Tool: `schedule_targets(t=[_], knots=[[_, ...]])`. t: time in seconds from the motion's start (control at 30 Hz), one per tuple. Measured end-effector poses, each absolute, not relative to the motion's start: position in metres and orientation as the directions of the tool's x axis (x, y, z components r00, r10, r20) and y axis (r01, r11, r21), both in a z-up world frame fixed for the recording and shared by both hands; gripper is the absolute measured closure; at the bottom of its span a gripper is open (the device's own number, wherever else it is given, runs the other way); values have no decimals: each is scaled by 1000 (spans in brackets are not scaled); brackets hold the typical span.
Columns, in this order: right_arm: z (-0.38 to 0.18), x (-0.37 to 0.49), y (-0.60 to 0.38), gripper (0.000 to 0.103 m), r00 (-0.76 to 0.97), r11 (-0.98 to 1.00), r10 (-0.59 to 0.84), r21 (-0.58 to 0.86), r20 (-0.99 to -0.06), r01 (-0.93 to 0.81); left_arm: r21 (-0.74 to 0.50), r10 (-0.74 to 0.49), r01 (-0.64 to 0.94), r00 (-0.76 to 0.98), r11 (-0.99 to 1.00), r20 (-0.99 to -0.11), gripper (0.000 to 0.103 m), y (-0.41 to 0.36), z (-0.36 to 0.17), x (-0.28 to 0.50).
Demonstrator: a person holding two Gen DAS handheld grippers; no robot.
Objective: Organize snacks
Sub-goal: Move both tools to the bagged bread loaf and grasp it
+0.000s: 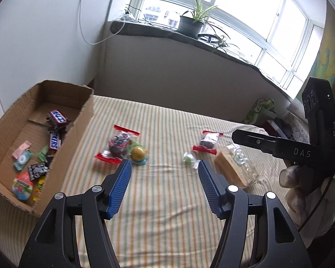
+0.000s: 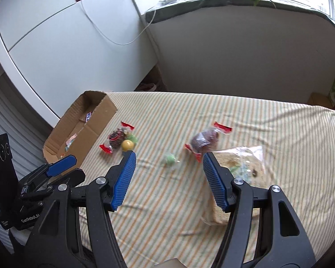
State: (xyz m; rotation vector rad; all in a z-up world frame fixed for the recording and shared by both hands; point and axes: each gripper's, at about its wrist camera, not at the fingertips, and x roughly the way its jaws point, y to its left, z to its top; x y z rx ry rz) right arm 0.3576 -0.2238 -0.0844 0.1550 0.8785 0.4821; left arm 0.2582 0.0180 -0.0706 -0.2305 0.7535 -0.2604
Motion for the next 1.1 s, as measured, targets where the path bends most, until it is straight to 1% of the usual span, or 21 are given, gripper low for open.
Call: schedule_targets(t=[0.23, 0.4, 0.6, 0.8, 0.87, 0.9, 1.0, 1.03, 1.07, 1.1], knots=[[-111, 359, -288, 38, 542, 905, 425, 346, -725, -247, -337, -393, 215, 636, 917, -664, 41, -35, -85, 268], [-129, 363, -316, 38, 516, 900, 435, 372, -738, -227, -373, -451, 257, 582, 891, -677, 41, -75, -99, 275], [-149, 374, -330, 38, 472, 875, 483, 429, -737, -225, -426, -509, 280, 516, 860, -689, 41, -110, -114, 289], [-167, 388, -330, 38, 414, 832, 553, 504, -724, -231, -463, -541, 281, 474, 841, -695, 41, -125, -127, 302], [-172, 391, -327, 42, 395, 821, 570, 520, -721, -236, -469, -550, 287, 459, 835, -698, 41, -131, -130, 305], [-173, 391, -326, 43, 389, 818, 575, 524, -720, -238, -468, -551, 291, 454, 835, -701, 41, -134, -131, 306], [-175, 392, -326, 47, 383, 807, 589, 539, -711, -242, -460, -550, 302, 440, 835, -709, 46, -143, -135, 307], [-175, 392, -326, 48, 383, 805, 592, 541, -709, -243, -455, -547, 305, 441, 837, -712, 52, -145, -135, 306], [-174, 391, -325, 50, 383, 805, 592, 540, -709, -244, -447, -542, 306, 442, 840, -715, 55, -147, -135, 306], [-173, 391, -325, 51, 382, 806, 591, 539, -710, -245, -441, -537, 307, 443, 844, -718, 56, -149, -136, 307]])
